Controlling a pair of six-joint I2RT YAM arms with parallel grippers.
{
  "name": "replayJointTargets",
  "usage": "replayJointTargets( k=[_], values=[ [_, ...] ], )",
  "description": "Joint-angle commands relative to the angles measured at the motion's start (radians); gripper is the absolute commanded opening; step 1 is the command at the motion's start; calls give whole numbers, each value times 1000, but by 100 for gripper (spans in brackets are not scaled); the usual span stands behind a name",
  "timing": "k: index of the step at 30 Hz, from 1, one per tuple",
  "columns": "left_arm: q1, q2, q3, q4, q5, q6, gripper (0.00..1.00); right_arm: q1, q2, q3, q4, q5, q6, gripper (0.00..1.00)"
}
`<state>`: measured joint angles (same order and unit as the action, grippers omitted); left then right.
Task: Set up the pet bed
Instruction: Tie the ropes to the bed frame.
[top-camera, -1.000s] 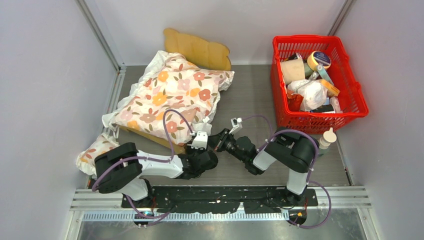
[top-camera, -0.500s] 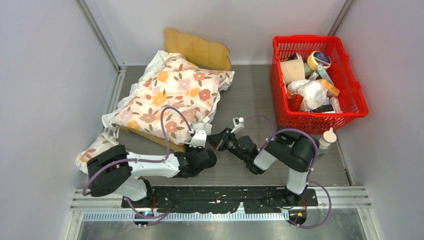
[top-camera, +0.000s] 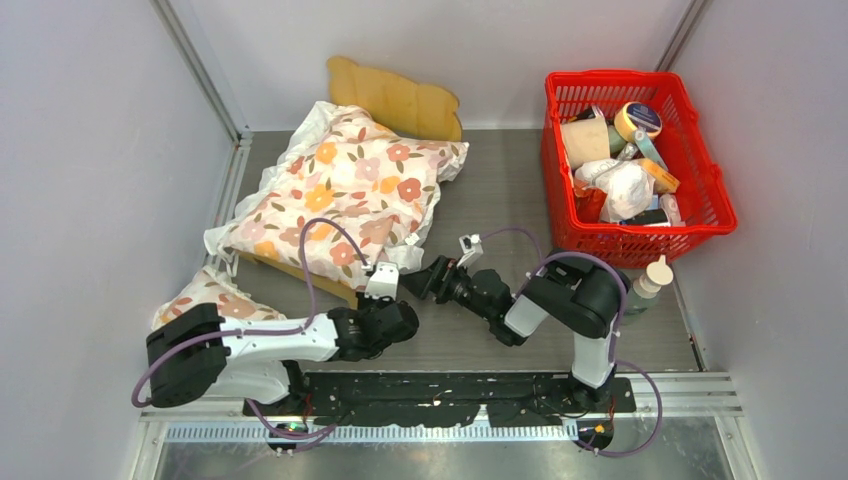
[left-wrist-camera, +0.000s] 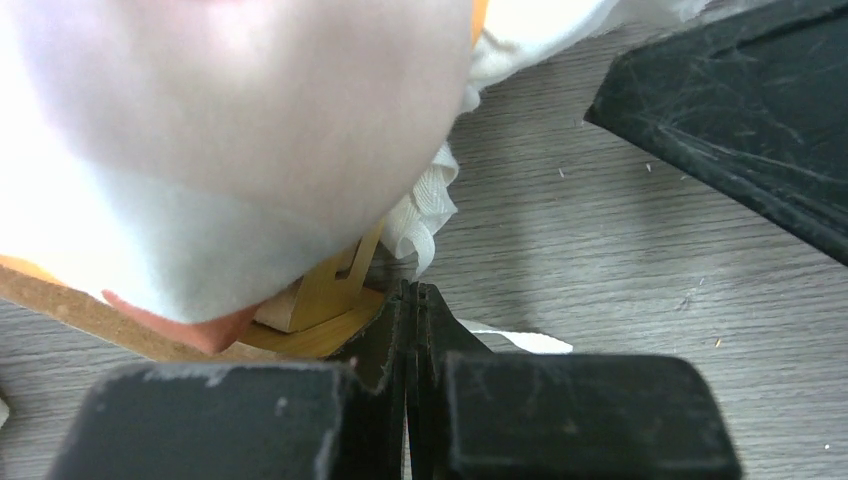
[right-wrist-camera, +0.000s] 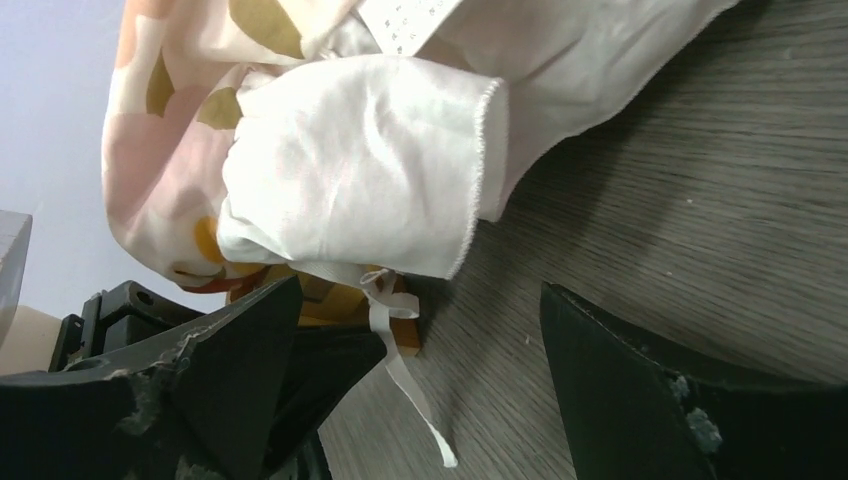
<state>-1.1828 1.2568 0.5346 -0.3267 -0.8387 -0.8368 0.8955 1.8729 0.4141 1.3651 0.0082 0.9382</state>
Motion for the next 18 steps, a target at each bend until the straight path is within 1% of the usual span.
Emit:
replayJointTargets(
  k=[1, 4, 5, 7, 10, 12, 15, 16, 18],
  values=[
    [-3, -31, -11, -21, -29, -29, 0, -1, 32, 36, 74, -58, -37, 95],
    [-4, -33, -8, -29, -35, -30, 0, -1, 77, 24, 158, -48, 20, 95],
    [-3, -37, -9, -31, -36, -30, 0, -1, 107, 20, 222, -45, 36, 95],
    [-4, -43, -12, -31, -37, -32, 0, -8, 136, 20, 250, -53, 75, 95],
    [-3, -55, -23, -27, -40, -36, 0, -9, 136, 21, 253, -66, 58, 95],
    [-4, -59, -26, -24, -43, -37, 0, -15, 131, 30, 252, -91, 43, 98],
    [-4, -57, -26, -23, -42, -37, 0, -18, 149, 52, 251, -111, 78, 80],
    [-3, -57, -27, -22, -41, -38, 0, -18, 167, 65, 252, -114, 117, 79],
    [-4, -58, -28, -20, -40, -38, 0, -17, 194, 84, 254, -114, 177, 74]
  ],
)
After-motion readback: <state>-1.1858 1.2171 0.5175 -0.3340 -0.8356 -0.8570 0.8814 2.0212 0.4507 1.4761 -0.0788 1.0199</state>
